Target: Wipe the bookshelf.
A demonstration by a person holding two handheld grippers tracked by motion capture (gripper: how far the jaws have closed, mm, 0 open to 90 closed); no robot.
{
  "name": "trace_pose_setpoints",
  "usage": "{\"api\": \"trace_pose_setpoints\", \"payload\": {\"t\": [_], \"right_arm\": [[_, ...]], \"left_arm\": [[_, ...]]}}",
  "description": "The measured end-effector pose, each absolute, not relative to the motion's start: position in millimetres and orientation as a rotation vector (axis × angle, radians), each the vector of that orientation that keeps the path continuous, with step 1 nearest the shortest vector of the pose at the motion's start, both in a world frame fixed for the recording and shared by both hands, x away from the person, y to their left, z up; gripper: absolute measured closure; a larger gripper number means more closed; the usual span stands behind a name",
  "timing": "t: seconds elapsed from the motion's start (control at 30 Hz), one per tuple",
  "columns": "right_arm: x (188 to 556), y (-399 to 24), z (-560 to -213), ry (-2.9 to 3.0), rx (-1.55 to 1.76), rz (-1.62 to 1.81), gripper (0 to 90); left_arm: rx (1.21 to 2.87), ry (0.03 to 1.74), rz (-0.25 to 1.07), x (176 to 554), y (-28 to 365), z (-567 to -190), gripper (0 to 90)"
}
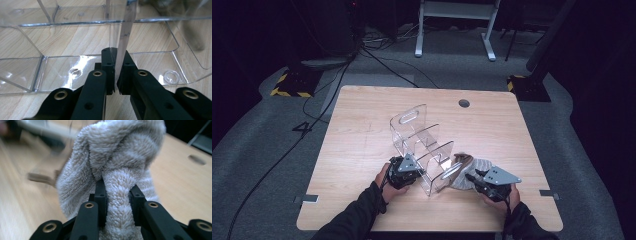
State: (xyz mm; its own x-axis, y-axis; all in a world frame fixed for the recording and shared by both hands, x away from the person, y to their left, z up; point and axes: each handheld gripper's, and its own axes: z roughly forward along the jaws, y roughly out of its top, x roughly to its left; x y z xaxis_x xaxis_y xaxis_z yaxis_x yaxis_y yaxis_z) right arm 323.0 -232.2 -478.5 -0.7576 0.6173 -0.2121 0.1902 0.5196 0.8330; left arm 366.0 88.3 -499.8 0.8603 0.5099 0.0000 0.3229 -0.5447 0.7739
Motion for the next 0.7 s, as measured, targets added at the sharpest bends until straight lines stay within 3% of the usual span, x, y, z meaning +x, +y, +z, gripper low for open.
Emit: {"api": "trace_pose_setpoints", "payload": {"t": [0.7], "right_arm": [[287.7, -164.5, -466.0, 2.398, 0.297, 1.267, 75.0]], "left_arm": [[2.21, 0.608, 0.298, 365.0, 85.0, -500.5, 85.1]]}}
